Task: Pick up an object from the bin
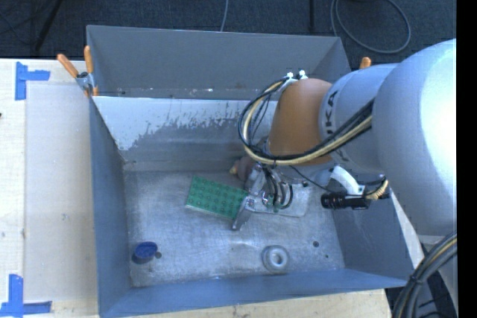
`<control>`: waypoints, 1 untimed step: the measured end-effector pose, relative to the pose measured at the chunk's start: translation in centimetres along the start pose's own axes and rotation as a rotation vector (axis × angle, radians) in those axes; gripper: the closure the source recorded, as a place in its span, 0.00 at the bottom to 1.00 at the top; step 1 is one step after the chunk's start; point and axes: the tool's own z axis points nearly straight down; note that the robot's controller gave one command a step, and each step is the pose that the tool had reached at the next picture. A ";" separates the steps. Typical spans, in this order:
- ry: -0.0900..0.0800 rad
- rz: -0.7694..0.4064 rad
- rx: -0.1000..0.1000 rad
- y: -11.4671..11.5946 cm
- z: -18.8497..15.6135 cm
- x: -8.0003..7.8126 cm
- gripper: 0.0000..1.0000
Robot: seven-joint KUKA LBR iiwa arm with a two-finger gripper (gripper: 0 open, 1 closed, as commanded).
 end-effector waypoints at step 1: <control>-0.006 -0.004 -0.002 0.1 -0.2 -0.1 1.00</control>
Offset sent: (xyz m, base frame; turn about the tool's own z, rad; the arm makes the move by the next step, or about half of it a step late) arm 0.0000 0.0000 0.0000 0.0000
